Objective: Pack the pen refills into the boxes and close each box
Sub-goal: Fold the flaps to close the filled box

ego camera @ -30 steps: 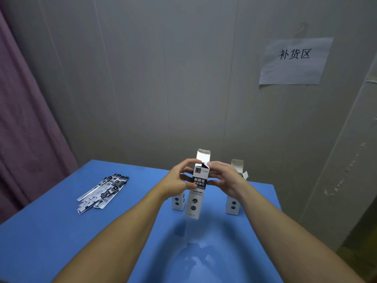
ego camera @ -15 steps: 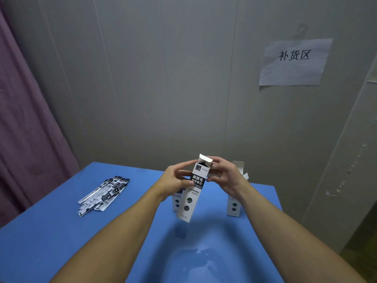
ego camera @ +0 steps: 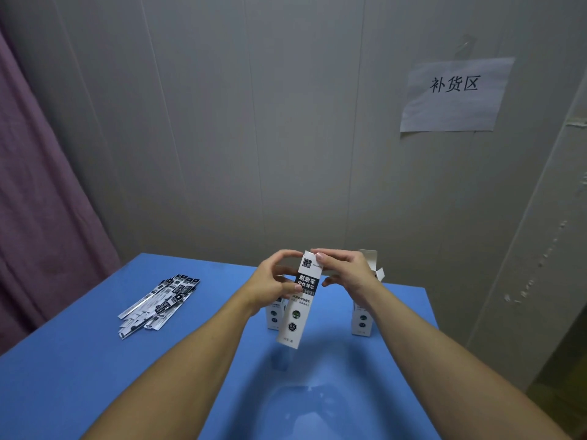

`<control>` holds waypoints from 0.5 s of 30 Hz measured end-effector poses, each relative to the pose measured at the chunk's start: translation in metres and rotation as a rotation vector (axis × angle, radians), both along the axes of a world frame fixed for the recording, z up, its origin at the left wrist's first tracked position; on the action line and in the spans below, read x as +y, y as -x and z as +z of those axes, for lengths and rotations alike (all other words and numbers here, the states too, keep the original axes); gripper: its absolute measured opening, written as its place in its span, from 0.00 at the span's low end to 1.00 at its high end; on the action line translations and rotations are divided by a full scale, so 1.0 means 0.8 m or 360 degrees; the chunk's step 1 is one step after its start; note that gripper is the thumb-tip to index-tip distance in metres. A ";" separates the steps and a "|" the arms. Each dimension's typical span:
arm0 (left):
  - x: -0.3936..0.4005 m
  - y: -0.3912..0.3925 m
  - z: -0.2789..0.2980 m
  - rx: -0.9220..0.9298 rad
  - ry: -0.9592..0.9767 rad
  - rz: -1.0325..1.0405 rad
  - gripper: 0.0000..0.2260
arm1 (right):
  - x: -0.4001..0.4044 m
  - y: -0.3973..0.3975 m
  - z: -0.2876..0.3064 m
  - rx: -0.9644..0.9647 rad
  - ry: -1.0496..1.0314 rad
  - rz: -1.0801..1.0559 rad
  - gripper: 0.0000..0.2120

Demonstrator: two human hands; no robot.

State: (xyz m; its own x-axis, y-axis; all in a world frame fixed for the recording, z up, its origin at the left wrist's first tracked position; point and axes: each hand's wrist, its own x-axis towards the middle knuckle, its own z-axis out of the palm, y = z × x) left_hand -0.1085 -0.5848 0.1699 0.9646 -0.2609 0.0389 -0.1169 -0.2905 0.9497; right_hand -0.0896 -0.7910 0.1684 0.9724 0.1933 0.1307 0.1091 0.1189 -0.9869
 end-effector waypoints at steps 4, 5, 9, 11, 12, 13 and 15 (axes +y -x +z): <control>0.001 -0.003 -0.006 0.0043 0.0039 0.0038 0.26 | -0.001 -0.001 -0.005 -0.0032 0.0067 0.0028 0.10; 0.001 -0.004 -0.009 0.0048 0.0048 0.0038 0.27 | -0.001 -0.001 -0.007 -0.0035 0.0074 0.0037 0.10; 0.000 -0.008 -0.019 0.0059 0.0088 0.0033 0.28 | 0.001 0.000 -0.013 -0.0049 0.0185 0.0053 0.11; -0.001 -0.010 -0.023 0.0072 0.0120 0.0034 0.29 | 0.002 -0.001 -0.015 -0.0075 0.0250 0.0071 0.14; -0.001 -0.011 -0.026 0.0082 0.0134 0.0034 0.30 | 0.003 -0.003 -0.017 -0.0086 0.0286 0.0072 0.15; 0.000 -0.012 -0.029 0.0097 0.0140 0.0023 0.31 | 0.004 -0.004 -0.018 -0.0091 0.0322 0.0064 0.15; 0.001 -0.014 -0.038 0.0137 0.0098 -0.0020 0.32 | 0.007 -0.007 -0.024 -0.0122 0.0434 0.0018 0.15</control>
State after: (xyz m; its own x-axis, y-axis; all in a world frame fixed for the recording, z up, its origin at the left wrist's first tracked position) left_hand -0.0975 -0.5842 0.1397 0.9617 -0.2729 -0.0273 -0.0377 -0.2301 0.9724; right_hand -0.0840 -0.7857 0.1491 0.9593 0.2421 0.1457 0.1850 -0.1485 -0.9715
